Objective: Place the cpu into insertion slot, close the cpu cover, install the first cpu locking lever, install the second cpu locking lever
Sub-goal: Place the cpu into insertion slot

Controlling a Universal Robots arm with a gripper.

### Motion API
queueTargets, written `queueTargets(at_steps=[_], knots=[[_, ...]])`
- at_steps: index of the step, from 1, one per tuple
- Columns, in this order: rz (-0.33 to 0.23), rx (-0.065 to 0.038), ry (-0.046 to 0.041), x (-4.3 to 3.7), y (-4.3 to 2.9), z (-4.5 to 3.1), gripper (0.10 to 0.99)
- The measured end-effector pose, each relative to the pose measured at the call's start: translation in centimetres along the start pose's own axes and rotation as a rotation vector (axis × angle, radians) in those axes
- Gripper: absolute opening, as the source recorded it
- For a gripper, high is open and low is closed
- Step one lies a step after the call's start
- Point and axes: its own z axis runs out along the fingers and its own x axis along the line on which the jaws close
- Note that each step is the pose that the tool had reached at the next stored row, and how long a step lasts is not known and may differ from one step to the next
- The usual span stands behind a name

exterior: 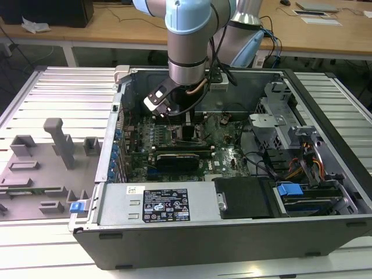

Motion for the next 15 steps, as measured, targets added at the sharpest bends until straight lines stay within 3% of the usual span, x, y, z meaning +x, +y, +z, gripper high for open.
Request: queueTargets(at_steps=[7, 8, 9, 11, 13, 15], knots=[[0.002, 0.000, 0.0000, 0.03, -0.03, 0.20, 0.541], [0.002, 0.000, -0.0001, 0.03, -0.03, 0.20, 0.616], [0.002, 0.000, -0.0001, 0.03, -0.03, 0.19, 0.616], [0.002, 0.000, 0.0000, 0.04, -0.01, -0.08, 0.616], [0.002, 0.000, -0.0002, 0.06, 0.03, -0.84, 0.616], [0.002, 0.000, 0.0000, 0.06, 0.05, -0.99, 0.616]])
